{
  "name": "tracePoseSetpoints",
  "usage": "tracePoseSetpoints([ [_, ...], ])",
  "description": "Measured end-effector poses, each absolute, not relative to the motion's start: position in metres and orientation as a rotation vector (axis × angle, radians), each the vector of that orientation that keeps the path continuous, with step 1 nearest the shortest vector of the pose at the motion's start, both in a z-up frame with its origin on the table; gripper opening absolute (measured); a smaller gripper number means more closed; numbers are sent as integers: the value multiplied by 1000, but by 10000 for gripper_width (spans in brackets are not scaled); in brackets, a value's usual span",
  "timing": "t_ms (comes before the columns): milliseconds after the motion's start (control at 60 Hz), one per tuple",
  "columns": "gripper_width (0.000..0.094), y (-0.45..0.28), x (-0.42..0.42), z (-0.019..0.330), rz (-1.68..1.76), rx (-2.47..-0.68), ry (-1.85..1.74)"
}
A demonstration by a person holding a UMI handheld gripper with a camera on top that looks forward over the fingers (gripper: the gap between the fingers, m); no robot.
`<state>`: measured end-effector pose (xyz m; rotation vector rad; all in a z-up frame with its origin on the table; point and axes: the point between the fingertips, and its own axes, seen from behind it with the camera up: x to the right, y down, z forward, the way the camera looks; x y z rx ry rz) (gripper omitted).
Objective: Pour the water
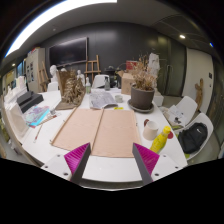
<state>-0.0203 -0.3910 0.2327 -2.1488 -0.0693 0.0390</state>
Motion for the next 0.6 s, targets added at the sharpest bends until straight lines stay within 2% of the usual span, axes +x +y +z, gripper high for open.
tracePoseSetpoints([
  [100, 859, -393, 8, 209, -7, -2160, -36],
  [117, 859, -395, 10, 214, -15, -2165, -27],
  [350, 865, -391, 129, 134, -109, -2162, 69],
  [600, 850, -314, 185, 77, -57, -2045, 173],
])
